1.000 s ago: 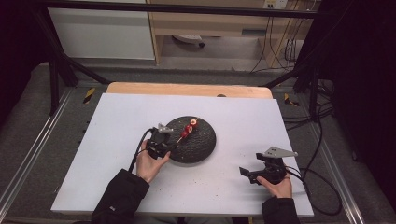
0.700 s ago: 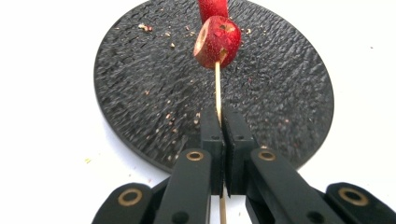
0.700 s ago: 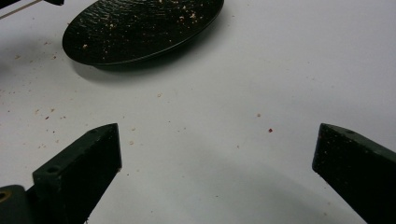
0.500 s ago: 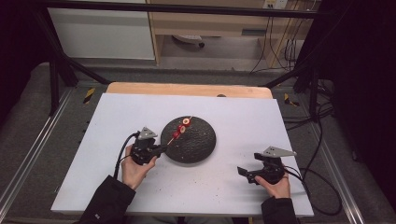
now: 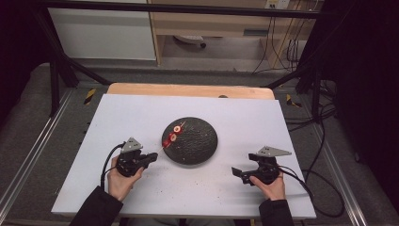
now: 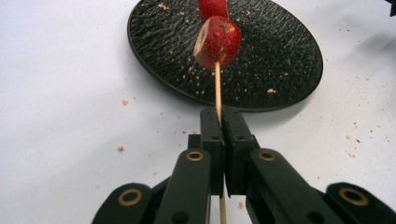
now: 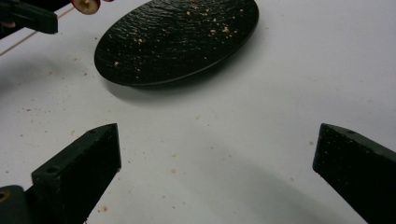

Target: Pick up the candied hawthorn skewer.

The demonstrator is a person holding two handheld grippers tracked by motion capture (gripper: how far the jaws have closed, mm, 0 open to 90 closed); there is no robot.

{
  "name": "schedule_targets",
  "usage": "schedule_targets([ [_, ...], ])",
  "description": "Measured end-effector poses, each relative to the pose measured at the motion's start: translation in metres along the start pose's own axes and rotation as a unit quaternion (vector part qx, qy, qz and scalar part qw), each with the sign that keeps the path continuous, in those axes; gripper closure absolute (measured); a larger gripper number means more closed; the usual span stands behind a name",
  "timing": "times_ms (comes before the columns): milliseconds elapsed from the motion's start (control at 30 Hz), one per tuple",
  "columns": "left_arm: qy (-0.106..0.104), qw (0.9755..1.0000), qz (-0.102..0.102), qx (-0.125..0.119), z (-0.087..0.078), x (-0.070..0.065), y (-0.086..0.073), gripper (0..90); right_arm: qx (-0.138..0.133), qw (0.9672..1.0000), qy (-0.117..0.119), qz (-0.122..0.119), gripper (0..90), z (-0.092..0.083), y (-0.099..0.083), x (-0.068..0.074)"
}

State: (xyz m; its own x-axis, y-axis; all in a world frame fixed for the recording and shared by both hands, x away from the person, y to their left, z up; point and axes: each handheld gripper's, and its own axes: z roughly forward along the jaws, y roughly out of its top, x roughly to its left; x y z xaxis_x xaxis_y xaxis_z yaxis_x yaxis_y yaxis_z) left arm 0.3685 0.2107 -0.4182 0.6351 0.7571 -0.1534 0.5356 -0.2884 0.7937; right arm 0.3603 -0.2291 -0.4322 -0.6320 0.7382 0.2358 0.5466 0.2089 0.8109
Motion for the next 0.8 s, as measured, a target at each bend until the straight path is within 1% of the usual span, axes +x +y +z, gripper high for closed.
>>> schedule_targets([
  [33, 0.002, 1.0000, 0.001, -0.002, -0.002, 0.001, -0.002, 87.9, 0.003, 1.0000, -0.001, -0.003, 1.8, 0.002, 0.001, 0.002],
  [67, -0.001, 1.0000, -0.003, -0.006, -0.002, 0.002, -0.005, 87.9, 0.005, 1.0000, -0.002, -0.007, 1.8, 0.003, 0.003, 0.004],
  [133, -0.001, 1.0000, 0.000, -0.005, -0.004, 0.003, -0.009, 87.9, 0.005, 1.0000, 0.002, -0.007, 1.8, 0.008, 0.007, 0.009],
  [167, -0.006, 1.0000, -0.001, -0.005, -0.004, 0.003, -0.010, 87.9, 0.003, 0.9999, 0.004, -0.010, 1.8, 0.010, 0.009, 0.012],
  [233, -0.007, 0.9999, 0.002, -0.008, -0.005, 0.003, -0.011, 87.9, 0.002, 0.9999, 0.010, -0.008, 1.6, 0.015, 0.014, 0.018],
  [400, -0.009, 0.9999, 0.009, -0.011, -0.007, -0.001, -0.013, 87.9, -0.005, 0.9997, 0.017, -0.016, 1.2, 0.027, 0.027, 0.033],
  [533, -0.007, 0.9997, 0.017, -0.015, -0.010, -0.005, -0.014, 87.9, -0.014, 0.9995, 0.025, -0.012, 1.2, 0.039, 0.038, 0.045],
  [733, -0.014, 0.9995, 0.024, -0.014, -0.008, -0.011, -0.014, 87.9, -0.023, 0.9991, 0.035, -0.006, 2.1, 0.054, 0.053, 0.060],
  [800, -0.017, 0.9994, 0.028, -0.012, -0.007, -0.013, -0.015, 87.9, -0.027, 0.9987, 0.042, 0.000, 2.4, 0.059, 0.057, 0.063],
])
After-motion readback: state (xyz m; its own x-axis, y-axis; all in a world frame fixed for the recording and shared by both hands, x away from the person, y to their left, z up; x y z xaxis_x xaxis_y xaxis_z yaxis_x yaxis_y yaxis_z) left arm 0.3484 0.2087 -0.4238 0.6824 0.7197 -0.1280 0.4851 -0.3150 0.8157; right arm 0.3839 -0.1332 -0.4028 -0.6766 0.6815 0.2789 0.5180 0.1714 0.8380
